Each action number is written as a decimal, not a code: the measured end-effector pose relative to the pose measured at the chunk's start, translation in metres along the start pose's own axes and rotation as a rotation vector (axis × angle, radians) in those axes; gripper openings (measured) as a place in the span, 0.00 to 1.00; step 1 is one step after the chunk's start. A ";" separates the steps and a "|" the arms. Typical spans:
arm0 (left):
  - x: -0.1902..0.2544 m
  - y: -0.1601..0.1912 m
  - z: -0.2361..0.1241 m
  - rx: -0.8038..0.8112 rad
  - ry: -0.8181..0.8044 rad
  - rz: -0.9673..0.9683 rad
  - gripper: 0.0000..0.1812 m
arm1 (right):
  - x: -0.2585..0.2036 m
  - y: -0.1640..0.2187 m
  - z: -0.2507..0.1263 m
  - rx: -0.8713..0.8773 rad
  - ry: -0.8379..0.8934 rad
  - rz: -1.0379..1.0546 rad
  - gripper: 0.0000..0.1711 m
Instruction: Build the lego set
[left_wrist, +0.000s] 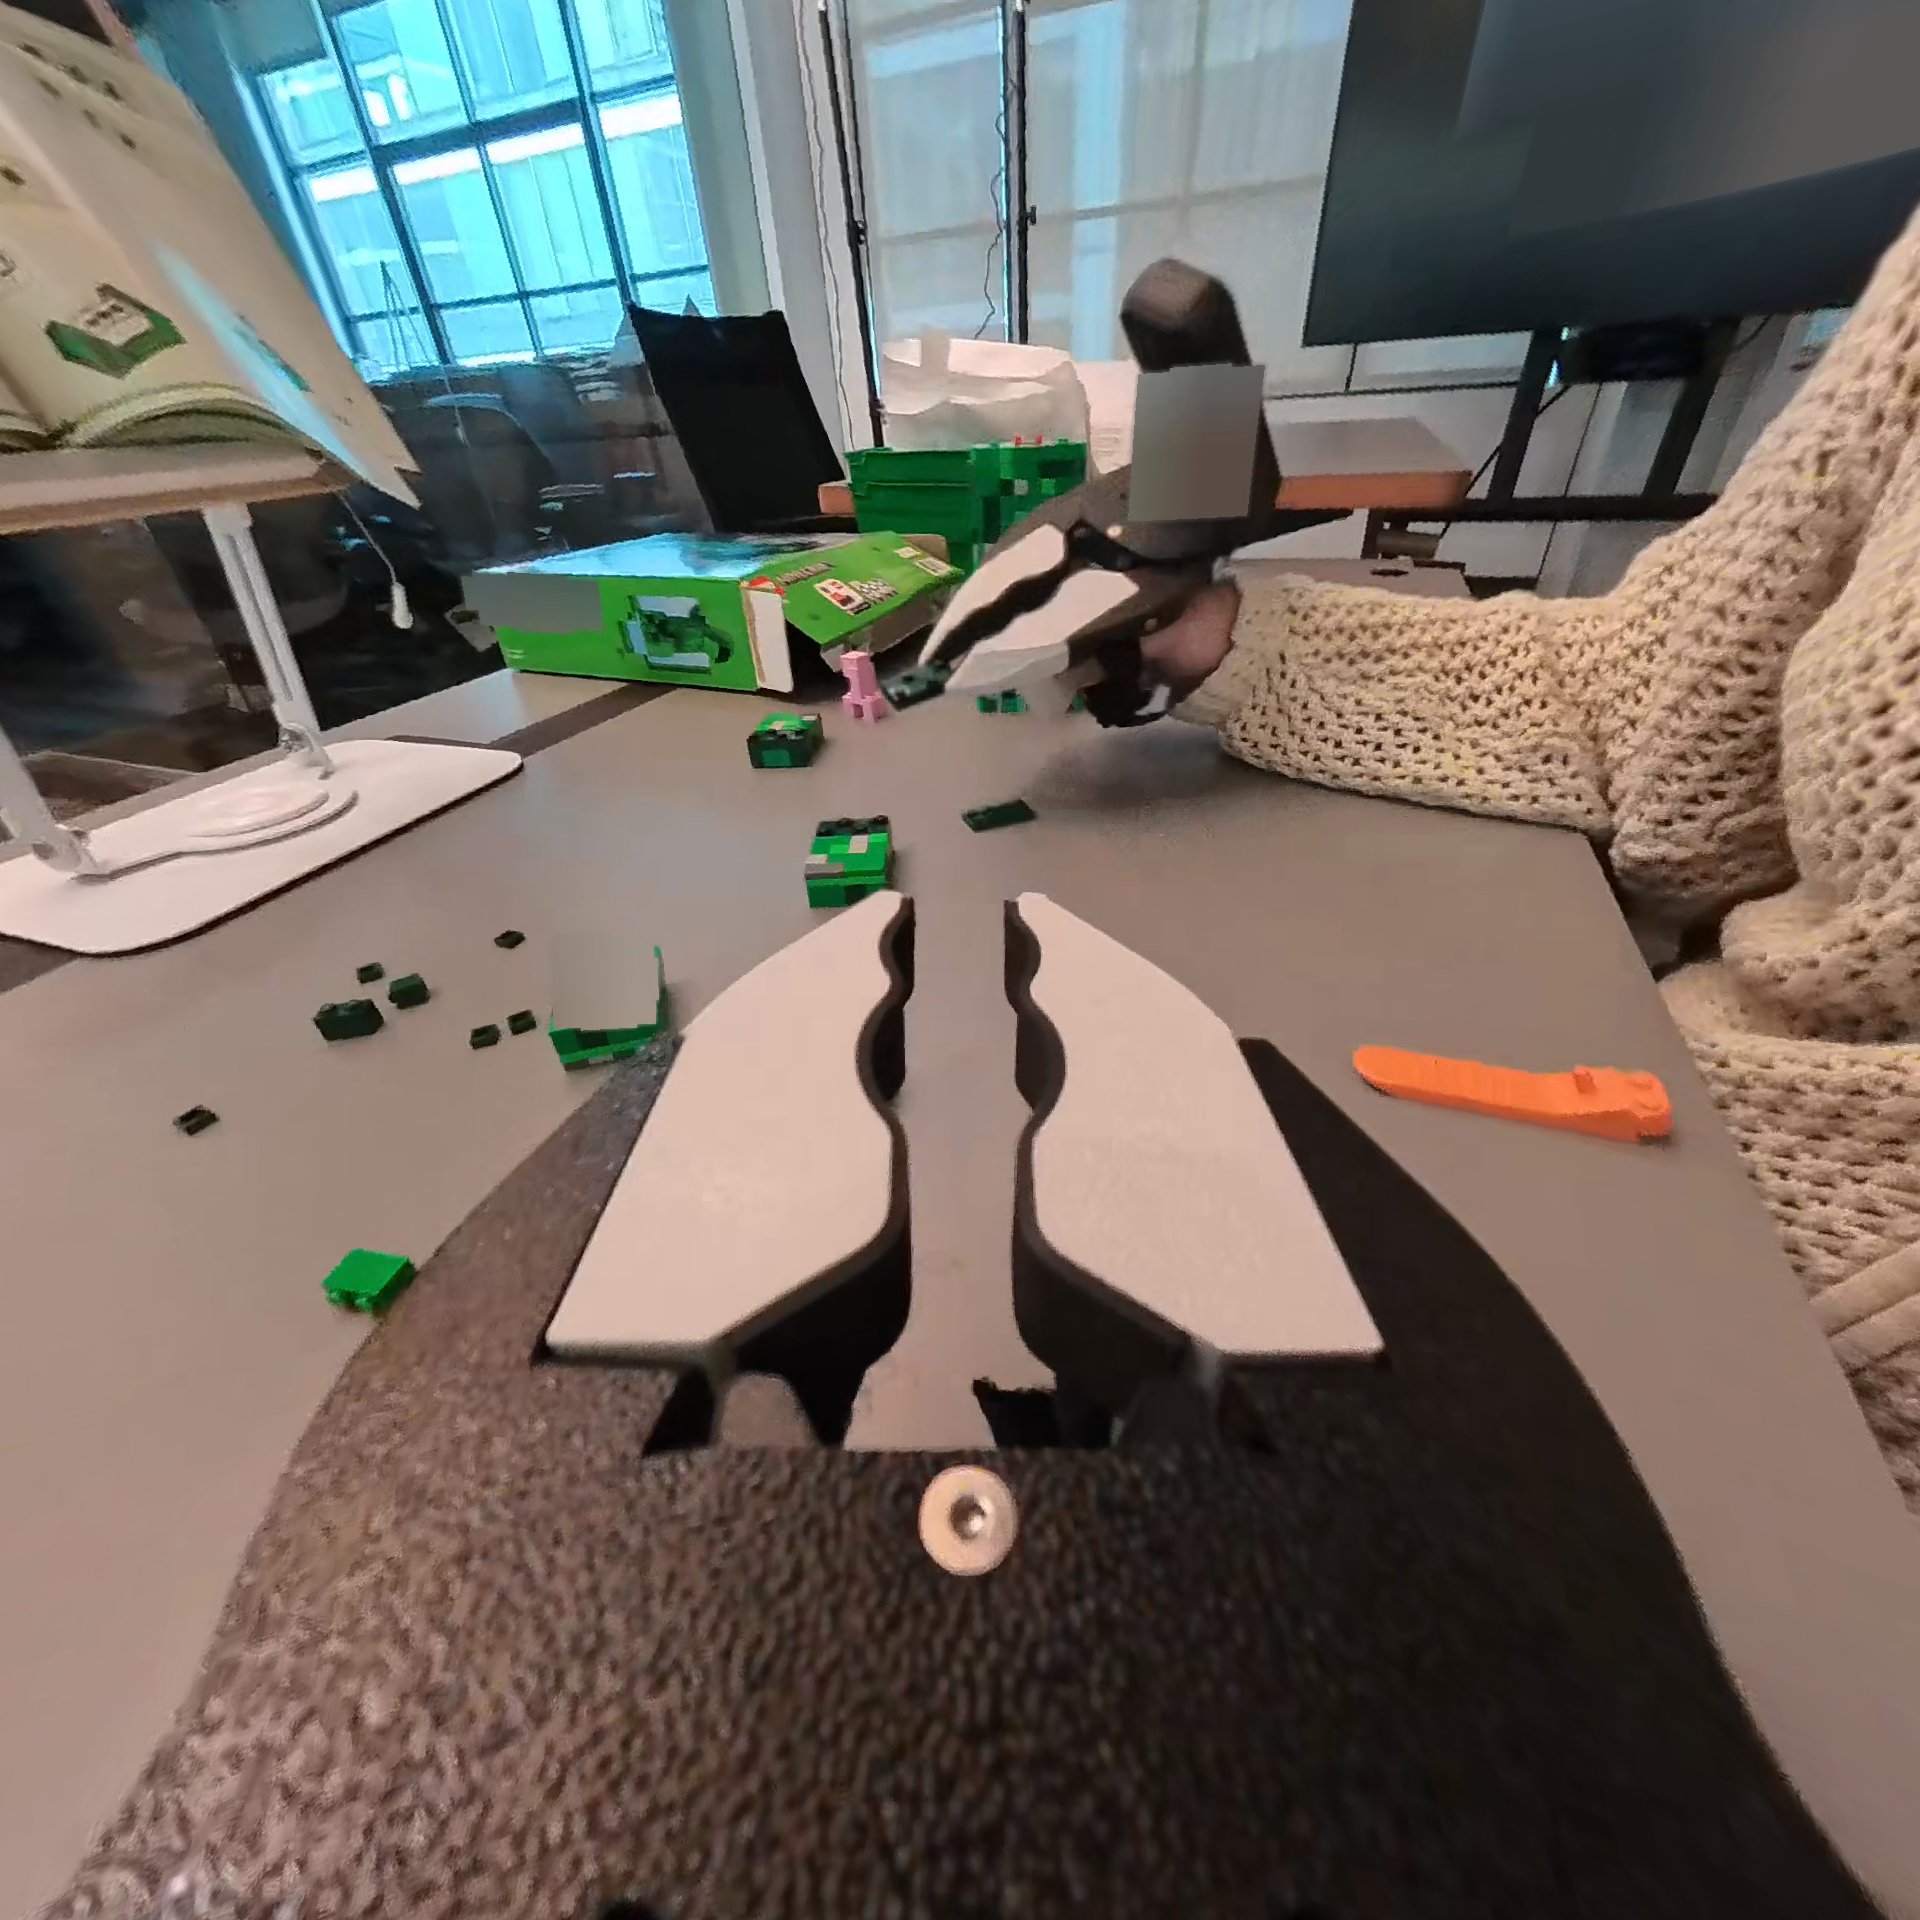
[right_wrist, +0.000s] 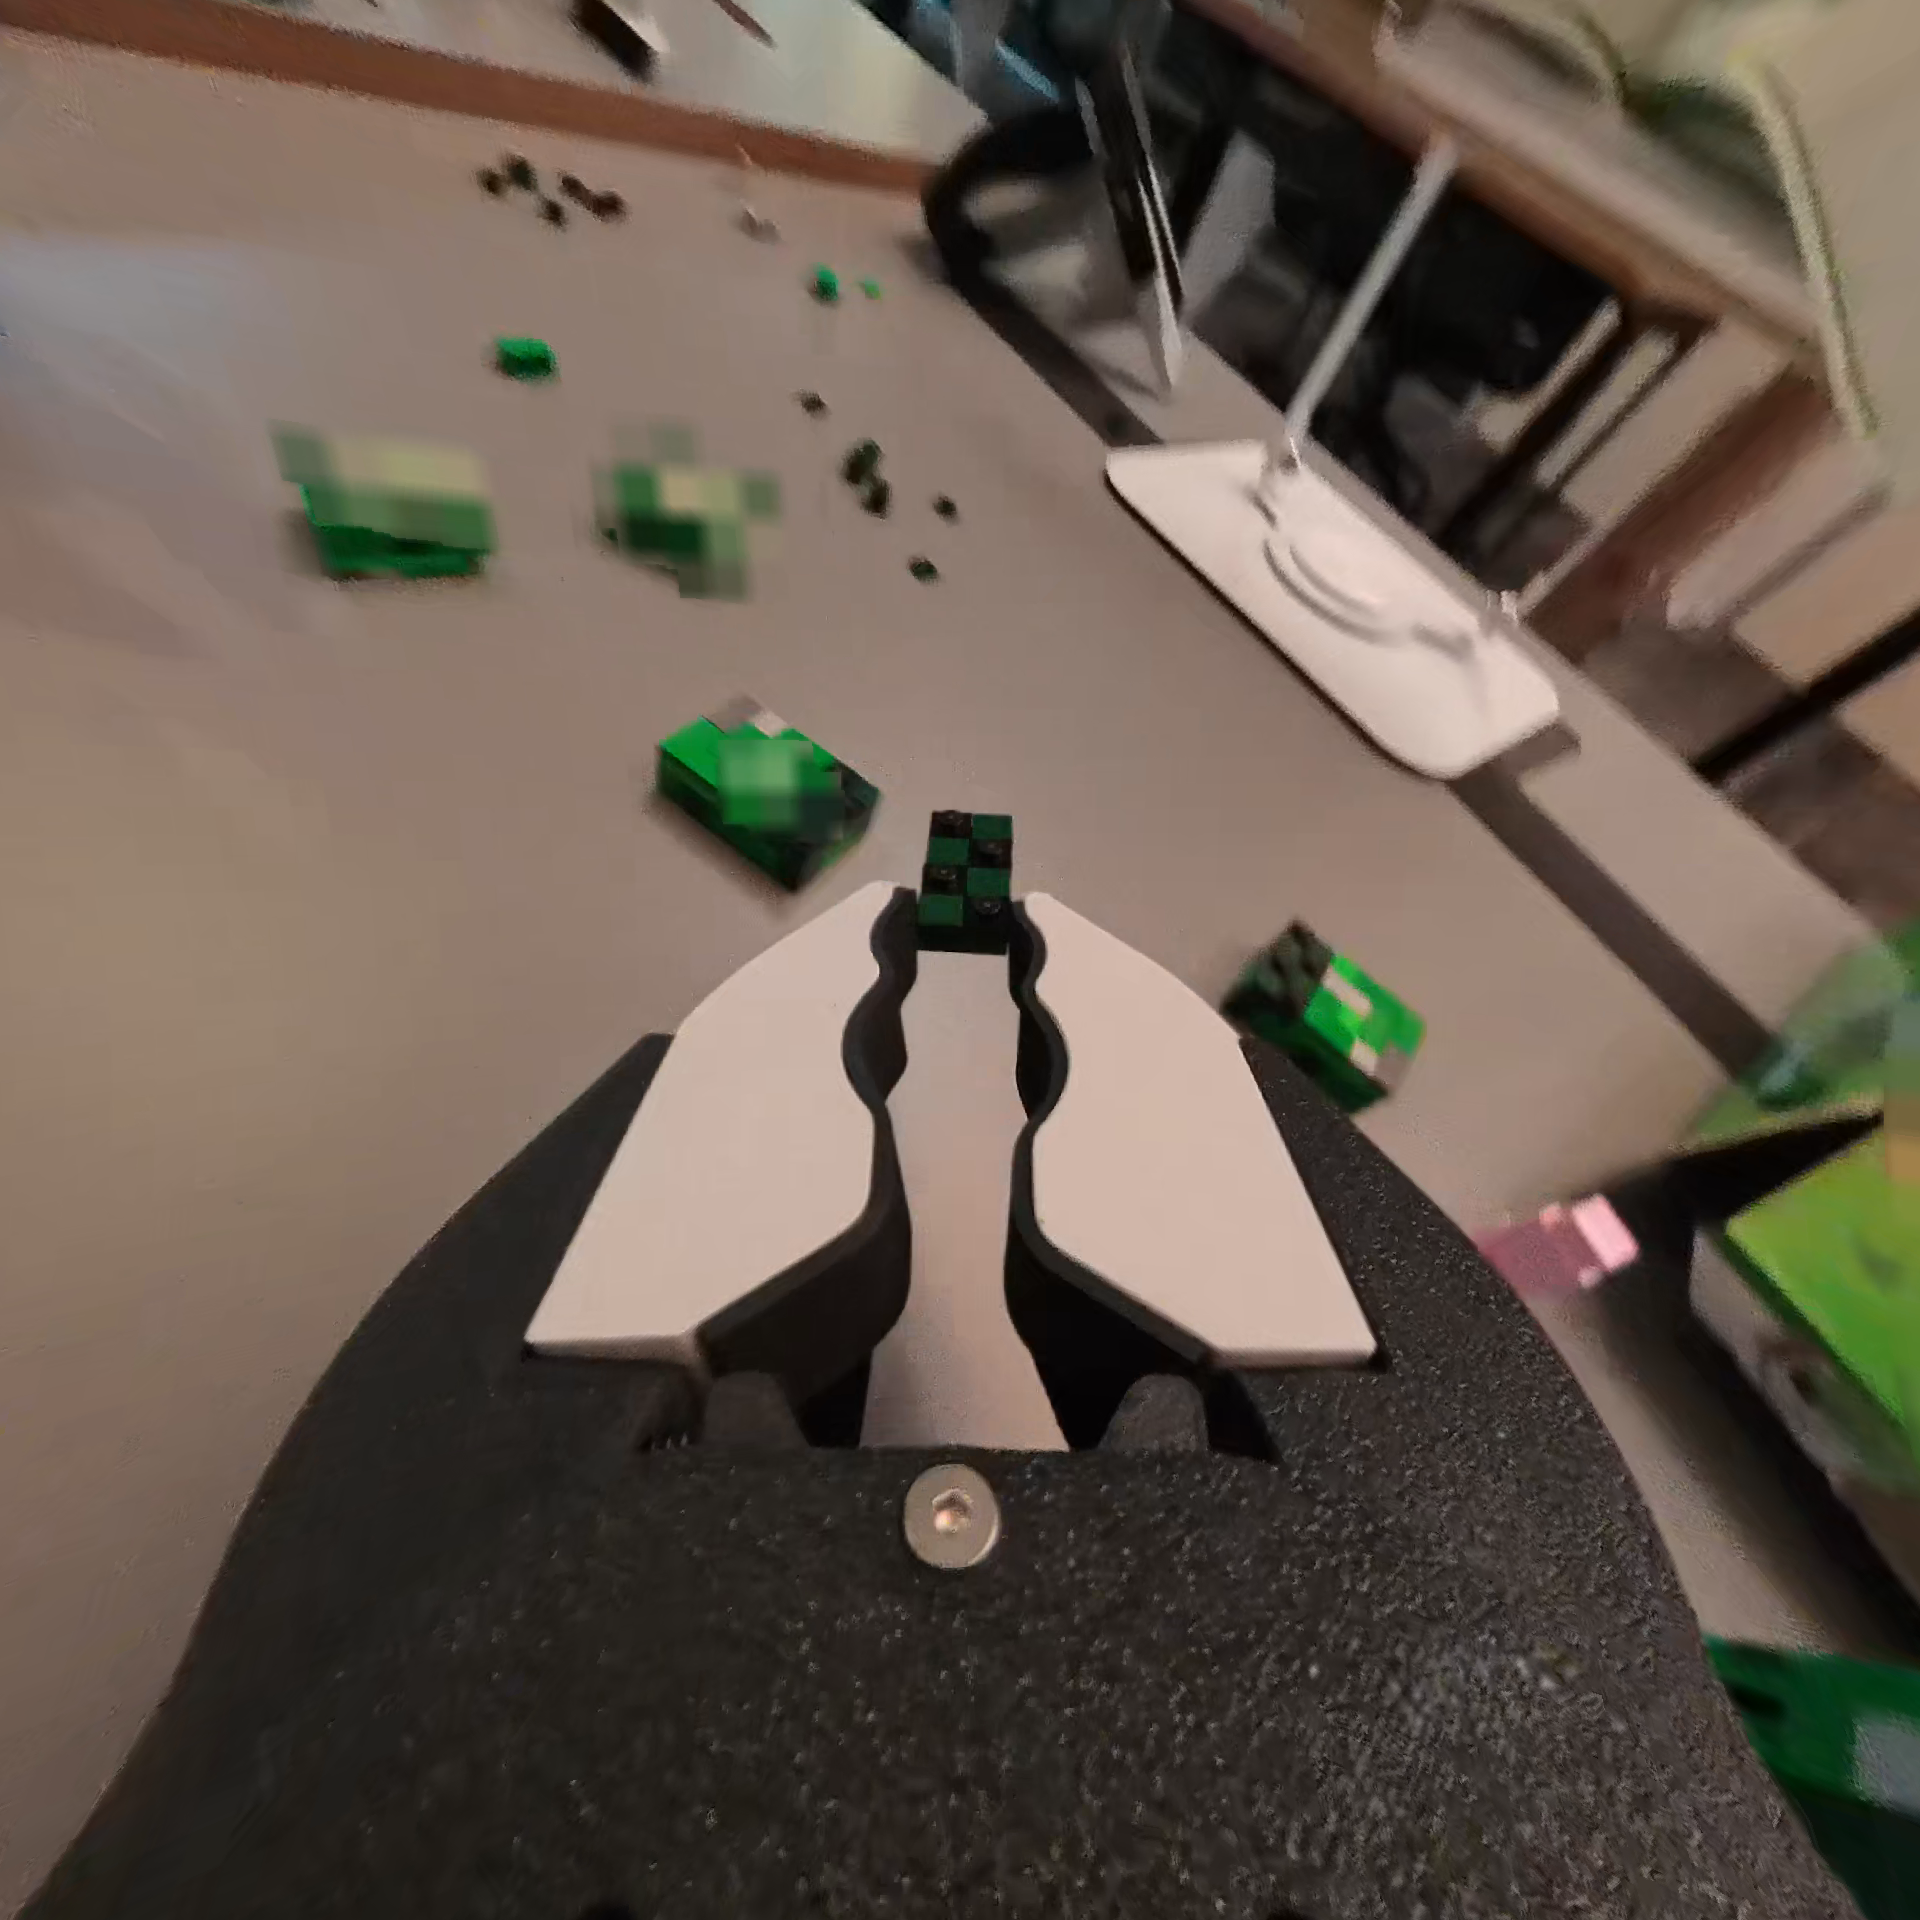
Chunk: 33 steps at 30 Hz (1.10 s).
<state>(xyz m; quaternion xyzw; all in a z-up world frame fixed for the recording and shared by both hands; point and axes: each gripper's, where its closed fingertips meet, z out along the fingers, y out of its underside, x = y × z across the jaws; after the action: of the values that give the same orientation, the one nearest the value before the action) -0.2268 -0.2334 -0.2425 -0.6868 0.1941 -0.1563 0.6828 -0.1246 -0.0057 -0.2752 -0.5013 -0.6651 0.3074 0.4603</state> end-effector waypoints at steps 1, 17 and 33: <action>-0.002 -0.001 -0.001 0.008 -0.008 -0.008 0.08 | 0.004 0.007 0.000 -0.041 0.007 0.030 0.10; -0.010 0.002 0.002 -0.026 -0.099 0.015 0.06 | 0.010 0.066 -0.003 -0.385 0.007 0.029 0.13; -0.005 0.007 0.006 -0.068 -0.094 0.062 0.04 | -0.036 0.048 -0.013 -0.372 -0.082 0.147 0.18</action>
<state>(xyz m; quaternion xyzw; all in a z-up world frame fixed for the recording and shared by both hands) -0.2282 -0.2254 -0.2492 -0.7098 0.1881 -0.0960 0.6720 -0.0913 -0.0256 -0.3230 -0.6118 -0.6903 0.2321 0.3087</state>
